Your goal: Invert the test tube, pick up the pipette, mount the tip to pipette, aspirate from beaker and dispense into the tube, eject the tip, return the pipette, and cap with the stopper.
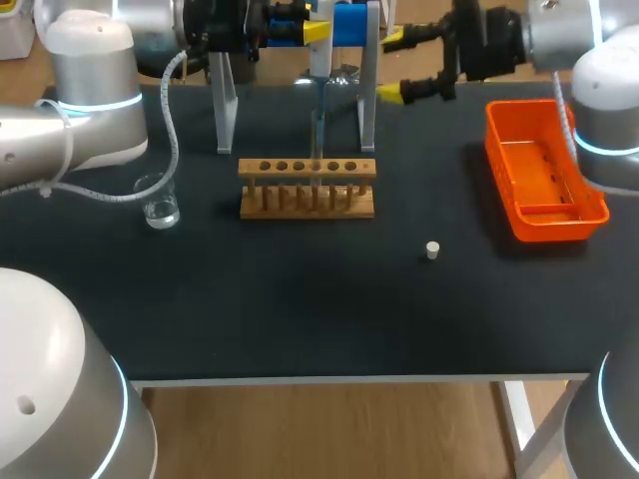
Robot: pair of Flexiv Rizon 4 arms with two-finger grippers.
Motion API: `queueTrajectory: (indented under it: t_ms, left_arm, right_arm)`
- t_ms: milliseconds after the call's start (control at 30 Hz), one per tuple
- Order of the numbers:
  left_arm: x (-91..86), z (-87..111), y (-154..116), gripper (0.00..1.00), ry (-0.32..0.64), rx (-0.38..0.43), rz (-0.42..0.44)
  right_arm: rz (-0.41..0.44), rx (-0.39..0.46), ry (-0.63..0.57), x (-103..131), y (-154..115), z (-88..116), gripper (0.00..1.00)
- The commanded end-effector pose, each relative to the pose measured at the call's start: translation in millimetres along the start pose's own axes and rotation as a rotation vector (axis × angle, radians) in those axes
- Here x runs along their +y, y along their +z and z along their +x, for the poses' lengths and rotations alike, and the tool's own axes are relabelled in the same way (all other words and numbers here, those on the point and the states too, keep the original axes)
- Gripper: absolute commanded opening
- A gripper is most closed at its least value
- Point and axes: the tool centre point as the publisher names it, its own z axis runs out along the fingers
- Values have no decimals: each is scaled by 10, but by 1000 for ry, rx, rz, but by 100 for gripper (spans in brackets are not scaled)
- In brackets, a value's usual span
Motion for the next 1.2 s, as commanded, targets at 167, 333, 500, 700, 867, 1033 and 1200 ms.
queueTrajectory:
  t_ms: [167, 333, 500, 700, 867, 1033, 1200]
  left_arm:
    - [3, -20, -4, 0, 0, 6, 1]
    - [3, -20, -4, 0, 0, 6, 1]
    - [3, -20, -4, 0, 0, 6, 1]
    - [3, -20, -4, 0, 0, 6, 1]
    - [3, -20, -4, 0, 0, 6, 1]
    - [3, -20, -4, 0, 0, 6, 1]
    - [3, -20, -4, 0, 0, 6, 1]
  right_arm:
    - [-8, -21, -19, 497, -357, 8, 100]
    - [-11, 4, -50, 761, -321, -4, 100]
    - [-18, 9, -53, 984, -281, -57, 49]
    - [-35, 9, -61, 1225, -176, -113, 22]
    - [-54, 16, -63, 1369, -41, -169, 0]
    - [-73, 27, -45, 1442, 127, -230, 0]
    - [-100, 42, -29, 1483, 269, -249, 0]
